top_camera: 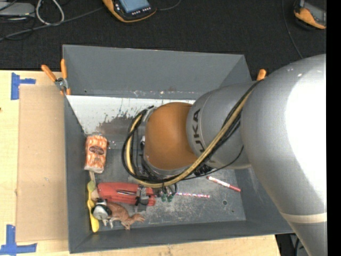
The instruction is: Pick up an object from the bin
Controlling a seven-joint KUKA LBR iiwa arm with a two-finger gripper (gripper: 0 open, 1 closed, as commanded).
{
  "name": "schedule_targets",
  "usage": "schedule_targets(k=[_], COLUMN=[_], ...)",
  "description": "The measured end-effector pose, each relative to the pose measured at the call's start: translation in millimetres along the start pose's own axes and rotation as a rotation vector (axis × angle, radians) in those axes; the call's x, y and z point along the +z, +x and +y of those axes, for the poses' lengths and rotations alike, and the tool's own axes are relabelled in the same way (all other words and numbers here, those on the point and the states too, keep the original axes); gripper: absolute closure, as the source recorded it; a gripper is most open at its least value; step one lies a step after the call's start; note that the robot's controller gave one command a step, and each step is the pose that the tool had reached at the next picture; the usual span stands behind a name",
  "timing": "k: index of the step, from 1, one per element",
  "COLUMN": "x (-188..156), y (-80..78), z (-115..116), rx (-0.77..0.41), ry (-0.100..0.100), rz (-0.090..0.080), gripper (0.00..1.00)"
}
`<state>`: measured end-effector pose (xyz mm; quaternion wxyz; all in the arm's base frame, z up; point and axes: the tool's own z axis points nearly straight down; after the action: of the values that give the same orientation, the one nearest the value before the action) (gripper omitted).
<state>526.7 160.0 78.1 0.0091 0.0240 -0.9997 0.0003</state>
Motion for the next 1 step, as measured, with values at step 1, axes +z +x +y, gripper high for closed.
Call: schedule_targets(k=[1], x=[0.0], y=[0.0], z=[0.0], rx=[0.001], ry=[0.000], rz=[0.000], gripper=[1.00])
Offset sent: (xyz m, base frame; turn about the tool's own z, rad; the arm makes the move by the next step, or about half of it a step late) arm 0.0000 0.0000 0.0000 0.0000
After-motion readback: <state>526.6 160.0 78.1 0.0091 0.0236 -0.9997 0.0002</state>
